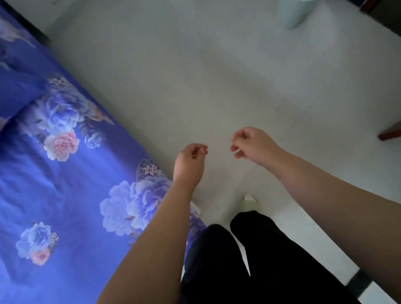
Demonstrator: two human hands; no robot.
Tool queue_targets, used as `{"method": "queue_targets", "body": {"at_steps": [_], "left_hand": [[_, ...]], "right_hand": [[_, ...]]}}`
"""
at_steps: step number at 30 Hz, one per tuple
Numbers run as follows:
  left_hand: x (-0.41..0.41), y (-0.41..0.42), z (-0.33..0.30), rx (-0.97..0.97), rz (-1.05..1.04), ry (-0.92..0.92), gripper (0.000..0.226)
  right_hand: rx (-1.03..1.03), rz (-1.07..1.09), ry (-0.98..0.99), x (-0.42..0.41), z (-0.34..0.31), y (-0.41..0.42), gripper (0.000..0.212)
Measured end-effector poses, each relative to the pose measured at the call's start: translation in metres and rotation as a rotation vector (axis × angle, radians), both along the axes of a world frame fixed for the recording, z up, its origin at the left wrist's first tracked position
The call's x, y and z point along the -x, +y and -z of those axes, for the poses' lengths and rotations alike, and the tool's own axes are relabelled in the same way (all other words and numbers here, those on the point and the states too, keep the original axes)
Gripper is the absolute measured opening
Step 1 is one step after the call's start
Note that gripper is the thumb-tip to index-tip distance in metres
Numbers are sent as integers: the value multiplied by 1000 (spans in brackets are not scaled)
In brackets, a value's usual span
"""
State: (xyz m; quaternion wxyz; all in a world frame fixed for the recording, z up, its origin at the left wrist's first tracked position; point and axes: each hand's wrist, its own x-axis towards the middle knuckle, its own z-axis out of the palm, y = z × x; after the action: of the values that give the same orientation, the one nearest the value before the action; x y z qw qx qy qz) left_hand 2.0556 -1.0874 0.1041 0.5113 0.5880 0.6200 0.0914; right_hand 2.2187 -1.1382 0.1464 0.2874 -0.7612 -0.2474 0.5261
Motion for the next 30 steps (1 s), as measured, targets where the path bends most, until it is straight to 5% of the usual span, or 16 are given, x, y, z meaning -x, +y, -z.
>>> {"method": "queue_targets", "body": {"at_steps": [13,30], "left_hand": [[30,128,-26,-19,-353,-61,17],[184,519,-61,-75,-422,24,18]], "right_hand": [[-7,-241,72,20,-20,193,14],[-44,-335,140,170,-45,613,18]]}}
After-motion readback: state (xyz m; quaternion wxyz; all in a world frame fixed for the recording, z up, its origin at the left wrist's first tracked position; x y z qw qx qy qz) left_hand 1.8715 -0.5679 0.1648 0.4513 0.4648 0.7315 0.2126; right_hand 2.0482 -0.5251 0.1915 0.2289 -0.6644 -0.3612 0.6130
